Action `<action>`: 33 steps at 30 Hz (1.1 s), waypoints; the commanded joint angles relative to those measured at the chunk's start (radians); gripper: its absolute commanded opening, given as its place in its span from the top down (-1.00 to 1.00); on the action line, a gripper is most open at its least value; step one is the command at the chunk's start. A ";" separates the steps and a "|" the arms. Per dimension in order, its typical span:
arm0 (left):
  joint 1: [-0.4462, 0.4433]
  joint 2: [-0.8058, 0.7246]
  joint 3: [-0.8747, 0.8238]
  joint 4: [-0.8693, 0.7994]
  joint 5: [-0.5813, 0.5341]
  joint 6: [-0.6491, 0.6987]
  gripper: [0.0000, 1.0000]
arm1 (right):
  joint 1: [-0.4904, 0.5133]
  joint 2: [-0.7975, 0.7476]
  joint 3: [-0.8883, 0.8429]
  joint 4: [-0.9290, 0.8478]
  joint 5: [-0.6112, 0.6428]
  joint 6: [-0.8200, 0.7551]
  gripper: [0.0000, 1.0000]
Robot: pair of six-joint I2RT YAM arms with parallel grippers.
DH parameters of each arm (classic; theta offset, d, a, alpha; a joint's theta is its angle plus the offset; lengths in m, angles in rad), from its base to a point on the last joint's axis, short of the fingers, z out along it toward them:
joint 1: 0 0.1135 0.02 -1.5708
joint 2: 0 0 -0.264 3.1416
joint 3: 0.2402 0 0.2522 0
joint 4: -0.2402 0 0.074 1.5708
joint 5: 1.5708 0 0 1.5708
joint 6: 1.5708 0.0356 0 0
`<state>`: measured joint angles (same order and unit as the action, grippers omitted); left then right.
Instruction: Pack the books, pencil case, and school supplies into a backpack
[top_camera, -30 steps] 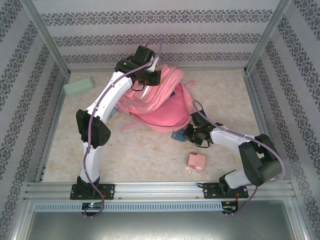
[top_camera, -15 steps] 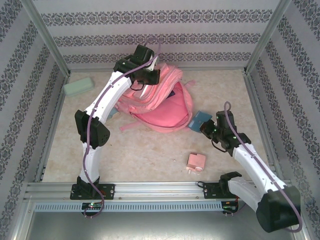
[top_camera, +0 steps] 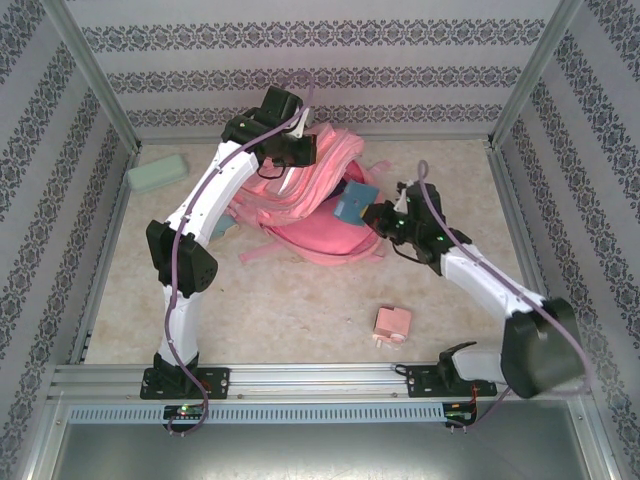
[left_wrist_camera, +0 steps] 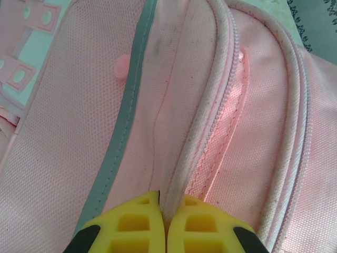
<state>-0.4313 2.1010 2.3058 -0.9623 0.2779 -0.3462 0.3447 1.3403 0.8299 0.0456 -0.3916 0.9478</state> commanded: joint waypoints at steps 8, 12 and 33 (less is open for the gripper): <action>0.015 -0.087 0.081 0.092 0.054 -0.069 1.00 | 0.110 0.366 0.244 0.226 0.029 0.113 1.00; 0.015 -0.086 0.081 0.089 0.056 -0.070 1.00 | 0.135 0.479 0.304 0.272 0.067 0.164 1.00; 0.028 -0.073 0.079 0.074 0.066 -0.056 1.00 | 0.142 0.548 0.440 0.127 0.098 0.114 -0.22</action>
<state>-0.4137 2.1010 2.3257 -0.9588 0.3065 -0.3790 0.4957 1.9812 1.2896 0.2295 -0.3244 1.1324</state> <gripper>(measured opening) 0.069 0.608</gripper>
